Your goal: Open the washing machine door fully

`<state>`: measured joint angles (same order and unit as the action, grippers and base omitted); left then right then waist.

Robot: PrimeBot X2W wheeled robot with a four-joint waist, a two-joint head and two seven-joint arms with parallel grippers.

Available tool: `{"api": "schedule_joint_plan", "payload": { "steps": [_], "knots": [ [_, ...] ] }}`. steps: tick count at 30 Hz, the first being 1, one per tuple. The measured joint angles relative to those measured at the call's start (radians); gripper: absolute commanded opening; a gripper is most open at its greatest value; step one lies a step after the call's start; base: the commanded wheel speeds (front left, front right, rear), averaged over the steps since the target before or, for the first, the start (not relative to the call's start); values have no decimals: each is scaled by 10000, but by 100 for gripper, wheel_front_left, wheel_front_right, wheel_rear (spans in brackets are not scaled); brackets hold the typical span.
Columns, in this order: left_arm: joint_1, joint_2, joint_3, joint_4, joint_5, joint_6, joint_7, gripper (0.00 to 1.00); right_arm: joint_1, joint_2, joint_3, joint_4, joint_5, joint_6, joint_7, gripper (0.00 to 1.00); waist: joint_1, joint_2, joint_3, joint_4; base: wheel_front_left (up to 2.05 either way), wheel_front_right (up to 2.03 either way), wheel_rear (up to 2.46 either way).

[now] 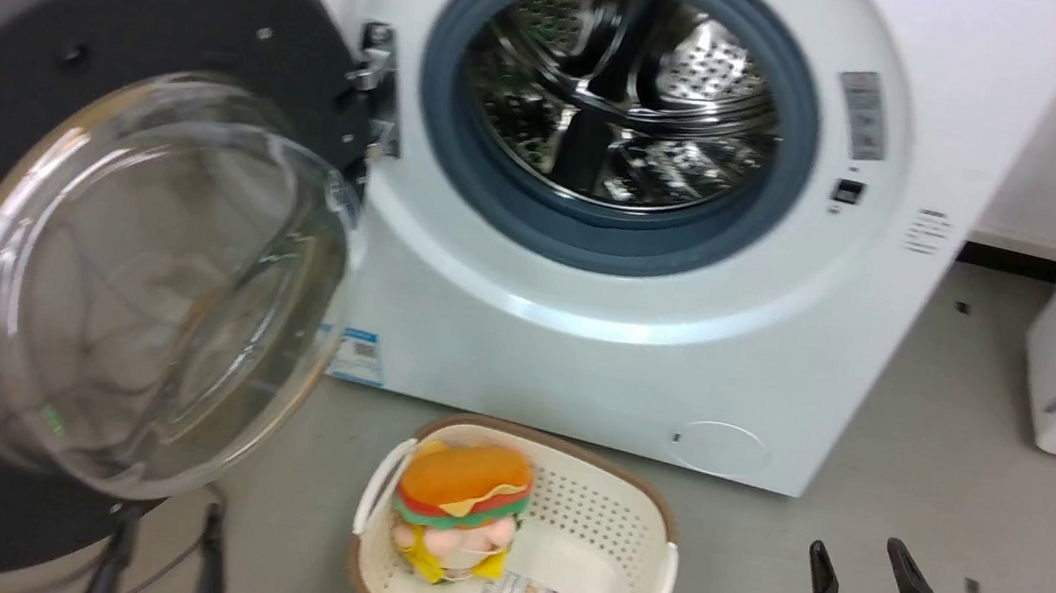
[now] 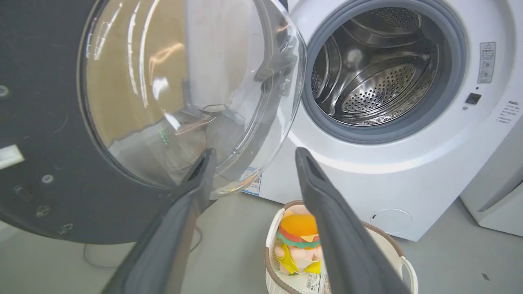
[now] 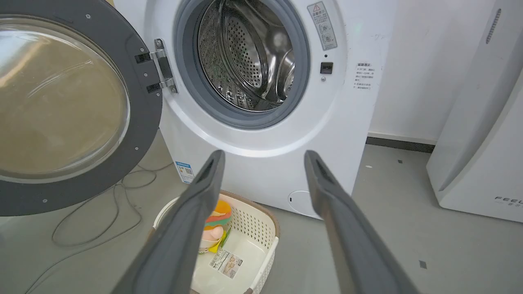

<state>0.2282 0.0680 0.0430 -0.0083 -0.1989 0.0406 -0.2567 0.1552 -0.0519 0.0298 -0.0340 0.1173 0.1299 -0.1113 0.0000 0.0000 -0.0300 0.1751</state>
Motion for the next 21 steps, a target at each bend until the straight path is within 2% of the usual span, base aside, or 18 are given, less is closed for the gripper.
{"api": "schedule_joint_plan", "payload": {
  "steps": [10, 21],
  "knots": [
    [-137, 222, -976, -295, 780, -190, 527, 100, 47, -2, -178, -328, -230, 0, 213, 100, 0, 0, -107, -1098, 0, 0, 0],
    [-237, 418, -1187, -539, 917, -247, 807, 100, 267, -2, -224, -430, -245, 0, 228, 100, 0, 0, -70, -1827, 0, 0, 0]
  ]
}}
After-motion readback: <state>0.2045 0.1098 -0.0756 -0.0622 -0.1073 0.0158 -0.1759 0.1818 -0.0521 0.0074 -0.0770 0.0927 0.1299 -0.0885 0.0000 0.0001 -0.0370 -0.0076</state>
